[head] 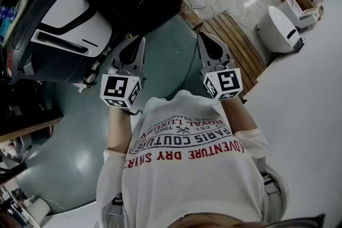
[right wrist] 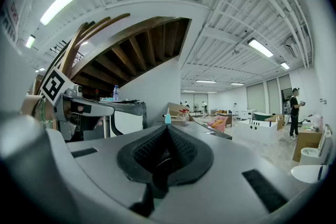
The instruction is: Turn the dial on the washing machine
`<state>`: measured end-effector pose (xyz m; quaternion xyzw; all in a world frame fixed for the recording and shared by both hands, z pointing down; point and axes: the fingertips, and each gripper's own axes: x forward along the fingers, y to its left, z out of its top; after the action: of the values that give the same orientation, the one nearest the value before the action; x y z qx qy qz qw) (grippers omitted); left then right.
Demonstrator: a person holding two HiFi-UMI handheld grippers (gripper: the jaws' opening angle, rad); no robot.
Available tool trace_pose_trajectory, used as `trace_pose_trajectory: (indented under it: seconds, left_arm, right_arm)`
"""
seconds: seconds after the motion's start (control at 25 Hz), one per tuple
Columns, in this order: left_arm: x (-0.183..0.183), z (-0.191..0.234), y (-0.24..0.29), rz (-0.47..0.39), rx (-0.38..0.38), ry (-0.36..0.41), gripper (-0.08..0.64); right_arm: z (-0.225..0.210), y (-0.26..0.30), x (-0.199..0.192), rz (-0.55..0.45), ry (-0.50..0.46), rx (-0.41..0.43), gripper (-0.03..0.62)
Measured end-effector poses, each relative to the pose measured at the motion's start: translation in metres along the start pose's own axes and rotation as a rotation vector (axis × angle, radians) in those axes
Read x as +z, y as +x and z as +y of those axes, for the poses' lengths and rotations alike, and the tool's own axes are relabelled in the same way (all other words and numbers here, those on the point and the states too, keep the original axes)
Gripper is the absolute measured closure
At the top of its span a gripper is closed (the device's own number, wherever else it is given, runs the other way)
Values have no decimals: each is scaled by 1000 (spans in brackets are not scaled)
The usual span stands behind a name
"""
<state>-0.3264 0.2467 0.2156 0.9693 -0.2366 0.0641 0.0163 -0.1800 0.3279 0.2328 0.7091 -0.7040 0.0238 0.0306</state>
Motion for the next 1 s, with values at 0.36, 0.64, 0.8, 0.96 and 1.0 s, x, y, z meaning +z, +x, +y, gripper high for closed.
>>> trace_pose_trajectory:
  seconds: [0.36, 0.64, 0.8, 0.96, 1.0]
  left_arm:
    - [1, 21, -1, -18, -10, -14, 545]
    - [-14, 40, -1, 2, -25, -49, 543]
    - [-30, 48, -2, 24, -47, -64, 543]
    - [-38, 59, 2, 36, -38, -81, 544]
    - [-39, 62, 3, 38, -30, -85, 543]
  right_arm:
    - [18, 16, -3, 12, 0, 15, 565]
    - [24, 29, -13, 30, 35, -10, 563]
    - [20, 35, -17, 31, -24, -55, 339]
    - [4, 42, -16, 30, -39, -107, 313]
    - [0, 45, -17, 35, -37, -108, 313]
